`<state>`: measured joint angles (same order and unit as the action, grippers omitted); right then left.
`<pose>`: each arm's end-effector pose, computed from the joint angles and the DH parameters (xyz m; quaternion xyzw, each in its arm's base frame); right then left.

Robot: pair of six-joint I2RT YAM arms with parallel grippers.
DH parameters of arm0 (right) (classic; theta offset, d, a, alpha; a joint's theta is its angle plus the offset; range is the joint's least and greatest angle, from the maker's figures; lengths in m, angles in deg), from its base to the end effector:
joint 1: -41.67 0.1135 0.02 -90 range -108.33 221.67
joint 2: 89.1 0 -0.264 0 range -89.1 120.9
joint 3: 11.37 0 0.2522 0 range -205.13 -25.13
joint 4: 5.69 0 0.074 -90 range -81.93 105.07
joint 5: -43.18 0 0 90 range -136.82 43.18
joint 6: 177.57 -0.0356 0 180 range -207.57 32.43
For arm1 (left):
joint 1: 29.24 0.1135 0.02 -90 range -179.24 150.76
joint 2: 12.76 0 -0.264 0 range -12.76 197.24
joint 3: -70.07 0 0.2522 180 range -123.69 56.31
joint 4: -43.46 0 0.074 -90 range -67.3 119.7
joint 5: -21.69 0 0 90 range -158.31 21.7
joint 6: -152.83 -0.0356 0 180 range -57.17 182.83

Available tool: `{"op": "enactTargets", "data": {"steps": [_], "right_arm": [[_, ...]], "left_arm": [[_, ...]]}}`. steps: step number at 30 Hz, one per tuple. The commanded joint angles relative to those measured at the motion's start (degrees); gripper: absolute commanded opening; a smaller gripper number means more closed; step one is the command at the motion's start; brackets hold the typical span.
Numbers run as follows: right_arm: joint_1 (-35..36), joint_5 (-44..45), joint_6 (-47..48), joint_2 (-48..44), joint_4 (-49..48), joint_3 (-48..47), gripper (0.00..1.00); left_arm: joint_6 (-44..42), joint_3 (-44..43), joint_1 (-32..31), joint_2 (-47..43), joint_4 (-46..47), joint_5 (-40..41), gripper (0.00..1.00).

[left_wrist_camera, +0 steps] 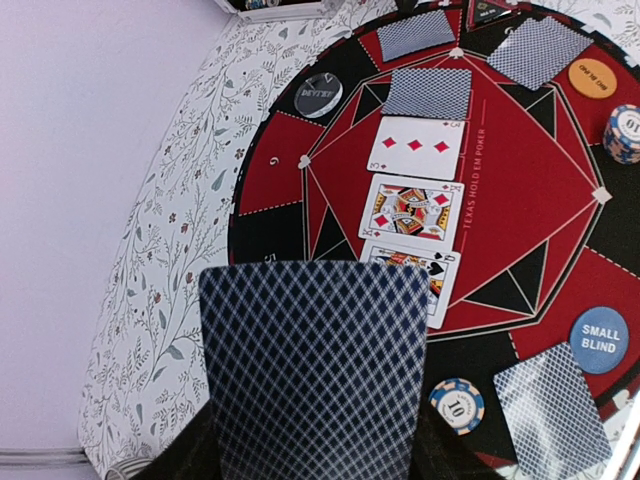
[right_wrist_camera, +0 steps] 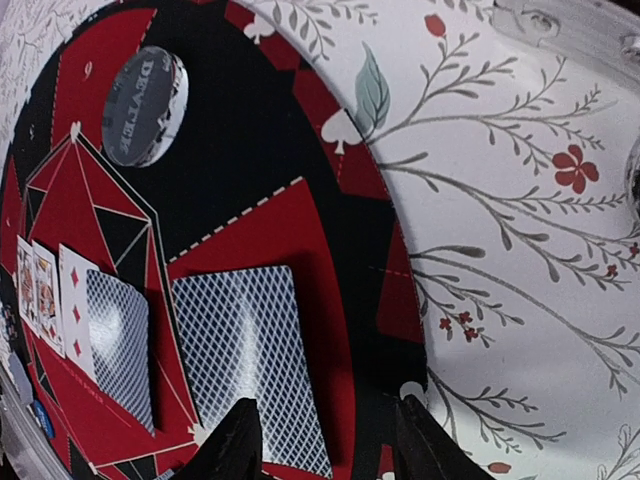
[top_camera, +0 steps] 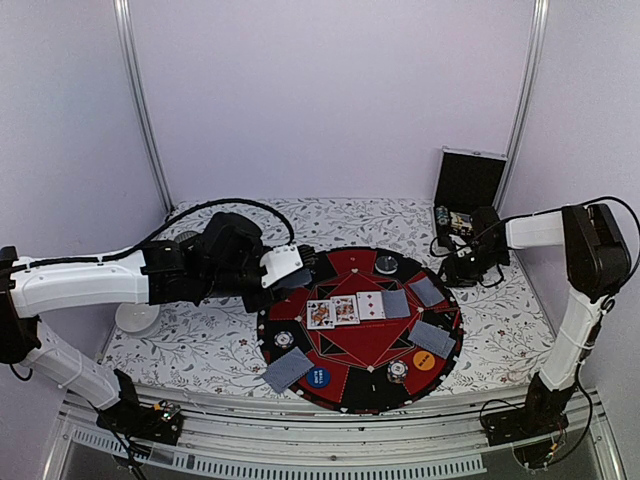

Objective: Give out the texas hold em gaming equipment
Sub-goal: Adjust the poker card in the community card area.

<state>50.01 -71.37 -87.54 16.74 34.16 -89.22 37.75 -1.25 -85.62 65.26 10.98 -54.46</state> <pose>0.3490 0.0661 0.1506 -0.1107 0.9534 0.2217 0.1722 0.1731 -0.2450 0.2737 0.5459 0.7132 -0.0100 0.4395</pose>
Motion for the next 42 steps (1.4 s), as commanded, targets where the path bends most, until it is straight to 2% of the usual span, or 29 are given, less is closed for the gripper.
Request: {"op": "enactTargets", "data": {"steps": [1,13,16,18,21,29,34,42], "right_arm": [[0.34,-0.14,2.31,2.14,1.60,-1.89,0.43],[2.68,-1.74,2.76,6.97,2.30,-3.95,0.27],[2.74,-1.46,2.06,6.68,2.39,-3.94,0.20],[2.74,-1.99,1.54,6.37,2.59,-3.59,0.10],[2.71,-3.84,0.65,5.47,2.65,-2.62,0.04],[2.74,-7.06,-3.92,0.04,0.39,-1.48,0.02],[2.72,-5.58,-5.87,-2.04,-0.34,0.00,0.02],[2.74,-7.75,-12.42,-5.89,-8.69,7.13,0.02]], "left_arm": [[-0.15,0.24,-0.86,-0.02,0.88,0.06,0.53],[-0.34,0.43,-0.92,-0.06,0.79,0.23,0.53],[-0.32,0.43,-0.88,-0.19,0.79,0.31,0.53],[-0.42,0.48,-0.92,-0.15,0.79,0.31,0.53],[-0.44,0.48,-0.87,-0.16,0.79,0.46,0.53],[-0.52,0.60,-0.94,-0.15,0.79,0.63,0.53],[-0.61,0.65,-1.05,-0.41,0.79,0.92,0.53],[-0.58,0.61,-1.09,-0.34,0.79,1.00,0.53]]}}
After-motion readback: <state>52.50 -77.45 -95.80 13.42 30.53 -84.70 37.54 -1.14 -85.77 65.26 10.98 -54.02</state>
